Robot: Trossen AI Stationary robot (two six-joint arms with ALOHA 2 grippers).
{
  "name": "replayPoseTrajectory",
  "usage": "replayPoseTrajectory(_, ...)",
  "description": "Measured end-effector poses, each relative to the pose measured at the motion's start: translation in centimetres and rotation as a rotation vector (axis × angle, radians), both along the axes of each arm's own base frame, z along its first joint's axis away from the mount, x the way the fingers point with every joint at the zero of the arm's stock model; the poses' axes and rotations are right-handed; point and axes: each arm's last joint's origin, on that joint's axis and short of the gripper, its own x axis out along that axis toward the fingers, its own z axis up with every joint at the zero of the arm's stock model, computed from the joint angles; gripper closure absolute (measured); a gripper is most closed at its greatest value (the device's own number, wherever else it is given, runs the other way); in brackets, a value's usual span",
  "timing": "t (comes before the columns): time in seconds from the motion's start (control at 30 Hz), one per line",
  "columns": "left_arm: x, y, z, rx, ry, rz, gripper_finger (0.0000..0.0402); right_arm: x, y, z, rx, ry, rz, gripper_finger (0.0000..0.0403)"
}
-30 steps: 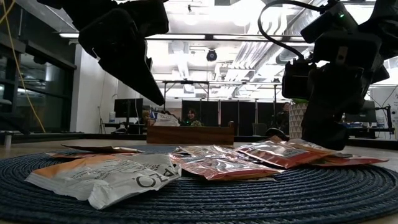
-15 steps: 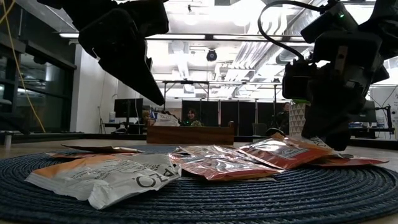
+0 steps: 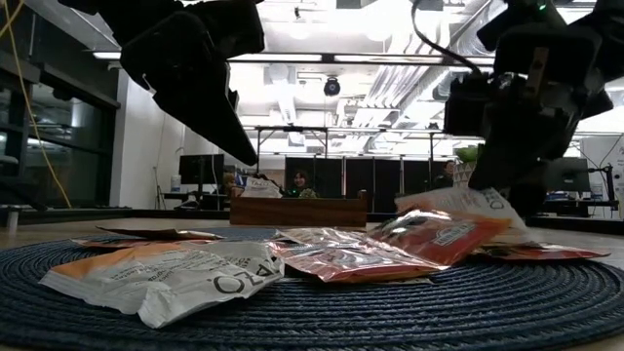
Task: Pick & Place Tea
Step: Put the white tea bag into the left section of the wooden organizer
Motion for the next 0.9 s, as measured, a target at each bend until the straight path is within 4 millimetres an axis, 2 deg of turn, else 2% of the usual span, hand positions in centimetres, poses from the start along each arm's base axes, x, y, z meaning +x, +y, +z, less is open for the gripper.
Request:
replayPoseTrajectory(0.2,0.0,0.0,0.0,-0.002,-0.005,0.0,0.0209,-0.1,-0.1,2.0,-0.13,0.1,0.051,0.0402)
replayPoseTrajectory(0.43,1.2,0.5,0.8,-0.031,-0.114,-0.019,0.0209,1.6,-0.3,6.5,-0.31,0.19,0.205,0.0402)
replayPoseTrajectory(0.7,3.6,4.0,2.7,-0.111,-0.324,-0.093,0.0209,2.9,-2.1,12.3,-0.465,0.188,0.302,0.0403)
replayPoseTrajectory(0.9,4.6,7.3,3.8,-0.163,-0.442,-0.121,0.0209,3.1,-3.3,14.8,-0.523,0.173,0.335,0.0403)
